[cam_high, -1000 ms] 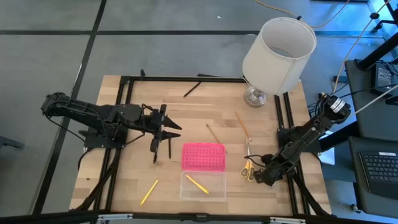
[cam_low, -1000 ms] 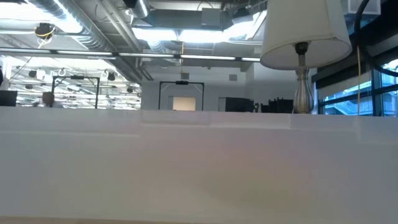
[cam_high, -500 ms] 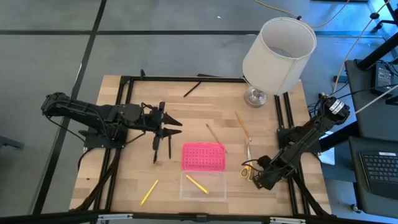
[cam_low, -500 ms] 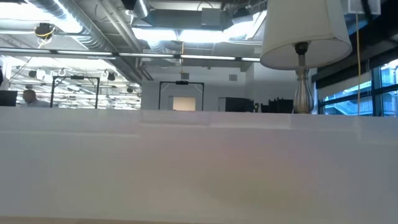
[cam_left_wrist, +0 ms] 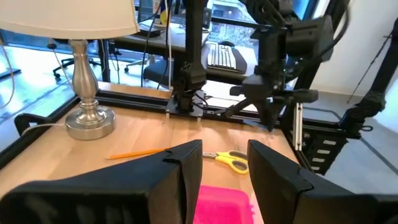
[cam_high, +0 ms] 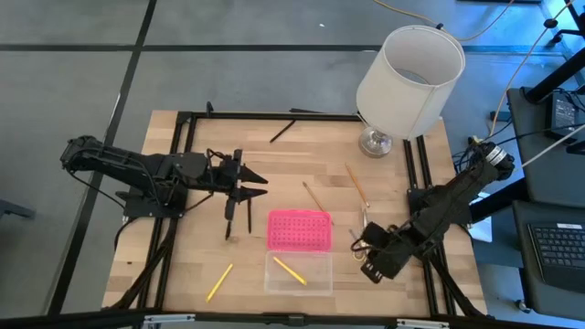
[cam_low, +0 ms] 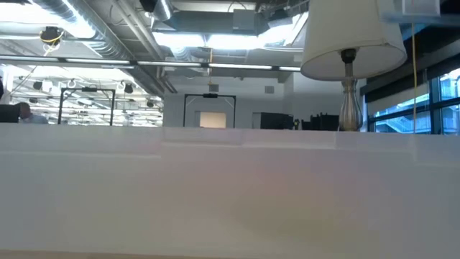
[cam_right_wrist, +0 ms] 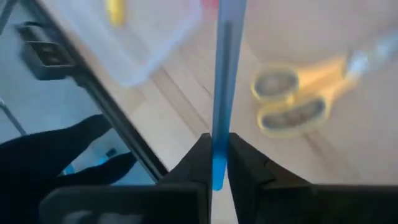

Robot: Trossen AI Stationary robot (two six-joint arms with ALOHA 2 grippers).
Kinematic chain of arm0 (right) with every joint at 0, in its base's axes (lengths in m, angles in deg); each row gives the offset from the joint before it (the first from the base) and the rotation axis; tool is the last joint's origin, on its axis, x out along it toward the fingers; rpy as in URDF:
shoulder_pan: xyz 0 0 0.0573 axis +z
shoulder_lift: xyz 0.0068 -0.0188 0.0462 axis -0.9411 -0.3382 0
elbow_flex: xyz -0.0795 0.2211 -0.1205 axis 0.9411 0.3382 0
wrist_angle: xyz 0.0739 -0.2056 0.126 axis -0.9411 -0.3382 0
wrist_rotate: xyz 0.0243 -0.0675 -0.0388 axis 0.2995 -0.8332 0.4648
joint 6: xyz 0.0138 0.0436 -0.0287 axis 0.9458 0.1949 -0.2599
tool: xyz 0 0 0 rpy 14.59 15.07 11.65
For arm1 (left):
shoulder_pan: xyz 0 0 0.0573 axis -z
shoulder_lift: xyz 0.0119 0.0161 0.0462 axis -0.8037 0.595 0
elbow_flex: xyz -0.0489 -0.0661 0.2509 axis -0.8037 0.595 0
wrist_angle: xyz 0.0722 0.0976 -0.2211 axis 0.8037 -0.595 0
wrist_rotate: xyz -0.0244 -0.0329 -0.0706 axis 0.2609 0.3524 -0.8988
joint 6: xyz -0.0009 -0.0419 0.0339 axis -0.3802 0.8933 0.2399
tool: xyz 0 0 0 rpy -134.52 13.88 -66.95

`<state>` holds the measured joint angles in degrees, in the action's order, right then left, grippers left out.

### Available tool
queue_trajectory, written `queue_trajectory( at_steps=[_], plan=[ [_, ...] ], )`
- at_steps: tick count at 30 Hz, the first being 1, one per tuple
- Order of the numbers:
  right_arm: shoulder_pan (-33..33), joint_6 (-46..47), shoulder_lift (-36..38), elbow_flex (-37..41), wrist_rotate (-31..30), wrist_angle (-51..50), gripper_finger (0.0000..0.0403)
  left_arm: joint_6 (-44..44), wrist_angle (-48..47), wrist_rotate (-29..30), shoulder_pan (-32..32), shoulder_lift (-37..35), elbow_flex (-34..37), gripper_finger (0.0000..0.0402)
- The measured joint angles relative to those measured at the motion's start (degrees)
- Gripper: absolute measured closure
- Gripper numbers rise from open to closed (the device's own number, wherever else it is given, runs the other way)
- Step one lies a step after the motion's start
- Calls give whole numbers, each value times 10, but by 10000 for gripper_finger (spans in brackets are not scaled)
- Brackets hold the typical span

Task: Pick & place school supplies into a supply box
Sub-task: Put the blue pen into the pink supply box

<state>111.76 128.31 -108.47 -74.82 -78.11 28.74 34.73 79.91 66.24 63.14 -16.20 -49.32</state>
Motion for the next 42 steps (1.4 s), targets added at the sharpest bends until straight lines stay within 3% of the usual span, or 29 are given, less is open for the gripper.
queue_trajectory(
  at_steps=[5,10,16,22,32,42],
  plan=[
    [-65,-170,0,-27,0,10,365,0,34,0,0,0,0,285],
    [-116,-267,0,-37,50,47,368,0,56,-1,0,0,0,285],
    [-132,-323,-7,-38,78,145,369,46,54,-1,0,0,0,286],
    [-132,-344,-62,-47,116,228,370,60,54,-1,0,0,0,285],
    [-134,-433,-269,-251,128,79,369,74,50,-3,0,0,0,285],
    [-157,-418,-436,-395,154,-67,369,75,48,-54,0,0,0,285]
  ],
)
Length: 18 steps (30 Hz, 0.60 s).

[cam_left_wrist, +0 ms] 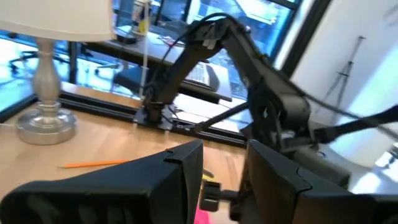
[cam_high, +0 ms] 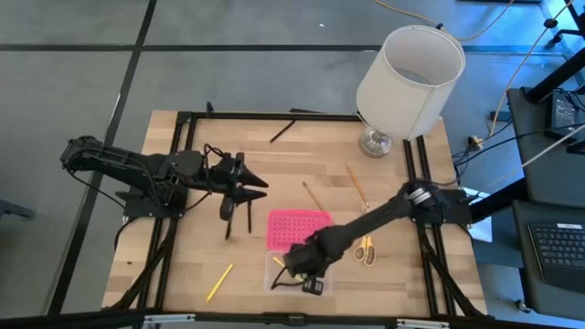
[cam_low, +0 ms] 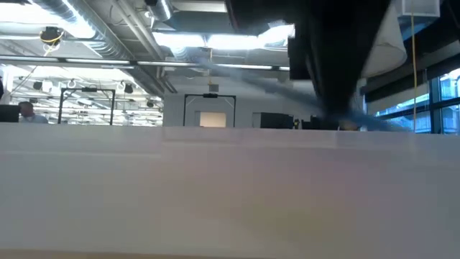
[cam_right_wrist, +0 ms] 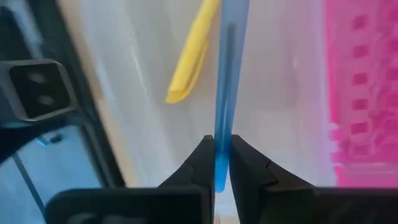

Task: Pick & place school supplies into a supply box
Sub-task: Put the blue pen into the pink supply box

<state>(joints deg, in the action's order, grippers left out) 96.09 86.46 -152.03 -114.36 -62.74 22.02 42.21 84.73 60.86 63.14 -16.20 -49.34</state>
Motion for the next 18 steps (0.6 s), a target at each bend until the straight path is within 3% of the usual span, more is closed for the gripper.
queue_trajectory(
  at_steps=[10,18],
  plan=[
    [-8,4,-84,-51,47,-34,368,0,-4,-68,0,0,0,285],
    [-7,5,-96,-51,58,-38,368,0,-4,-71,0,0,0,285]
  ],
)
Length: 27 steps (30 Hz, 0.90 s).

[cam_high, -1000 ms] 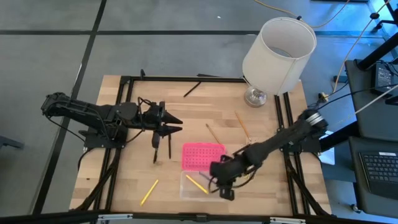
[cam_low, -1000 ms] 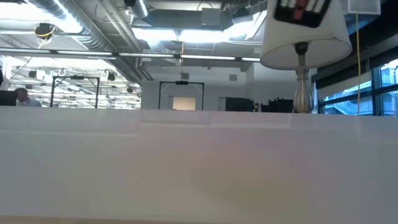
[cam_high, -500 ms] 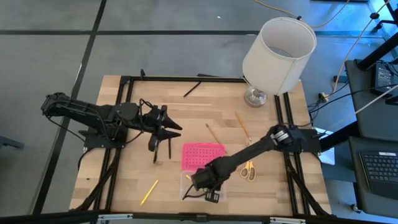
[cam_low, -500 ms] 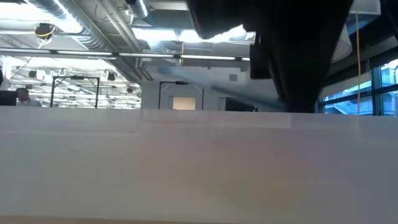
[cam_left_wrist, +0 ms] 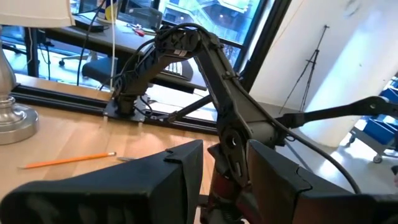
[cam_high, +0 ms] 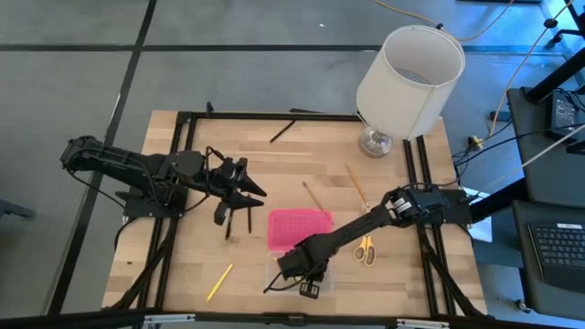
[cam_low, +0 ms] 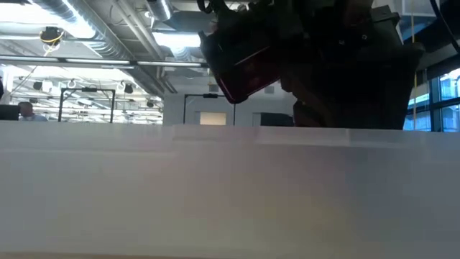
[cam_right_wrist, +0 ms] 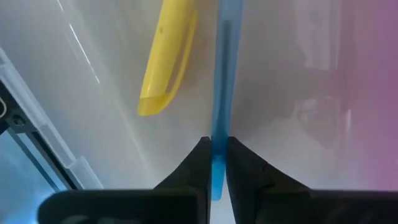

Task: Pick & place school supplies into a supply box
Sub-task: Put the blue pen into the pink supply box

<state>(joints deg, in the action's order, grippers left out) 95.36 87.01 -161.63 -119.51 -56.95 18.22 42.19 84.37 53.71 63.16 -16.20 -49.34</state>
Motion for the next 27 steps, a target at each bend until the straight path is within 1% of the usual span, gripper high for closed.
queue_trajectory(
  at_steps=[4,21,24,27],
  plan=[
    [0,-2,0,0,1,1,360,0,0,0,0,0,0,286],
    [0,-17,0,-1,13,1,298,0,0,2,0,0,0,286],
    [0,-17,-2,-17,16,-12,290,0,0,3,0,0,0,285],
    [0,-19,-2,-56,9,-31,288,0,0,3,0,0,0,286]
  ],
)
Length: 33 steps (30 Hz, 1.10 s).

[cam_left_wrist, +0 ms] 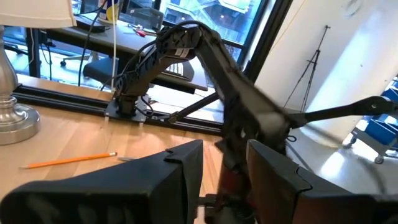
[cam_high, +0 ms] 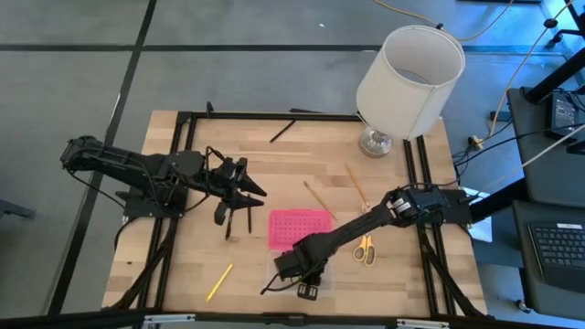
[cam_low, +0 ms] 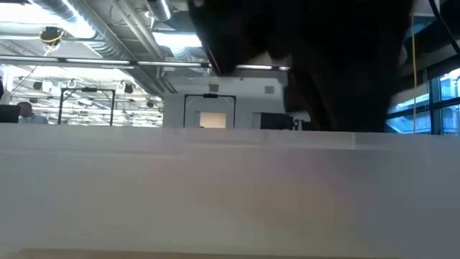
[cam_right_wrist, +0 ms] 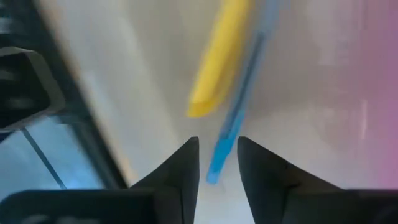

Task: Pick & place school supplies into a supply box
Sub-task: Put the blue pen into the pink supply box, then put the yellow pen into the pink supply box

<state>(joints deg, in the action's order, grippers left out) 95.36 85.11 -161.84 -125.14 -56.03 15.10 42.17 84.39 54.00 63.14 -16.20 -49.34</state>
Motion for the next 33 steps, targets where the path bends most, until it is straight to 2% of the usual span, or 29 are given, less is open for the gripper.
queue_trajectory(
  at_steps=[7,10,12,16,21,30,33],
  plan=[
    [7,-40,0,-132,-73,-88,288,0,0,0,0,0,0,285],
    [22,-69,1,-199,-135,-165,288,10,0,0,0,0,0,286],
    [37,-88,24,-199,-191,-184,288,14,0,0,0,0,0,285],
    [70,-103,110,-143,-250,-183,288,-3,5,-1,4,0,0,280],
    [105,-63,228,-40,-295,-133,288,-16,39,-2,17,7,0,266],
    [158,2,456,294,-315,182,288,0,143,-44,40,71,0,226],
    [180,6,525,385,-373,264,288,-5,171,-58,51,88,-8,222]
  ],
)
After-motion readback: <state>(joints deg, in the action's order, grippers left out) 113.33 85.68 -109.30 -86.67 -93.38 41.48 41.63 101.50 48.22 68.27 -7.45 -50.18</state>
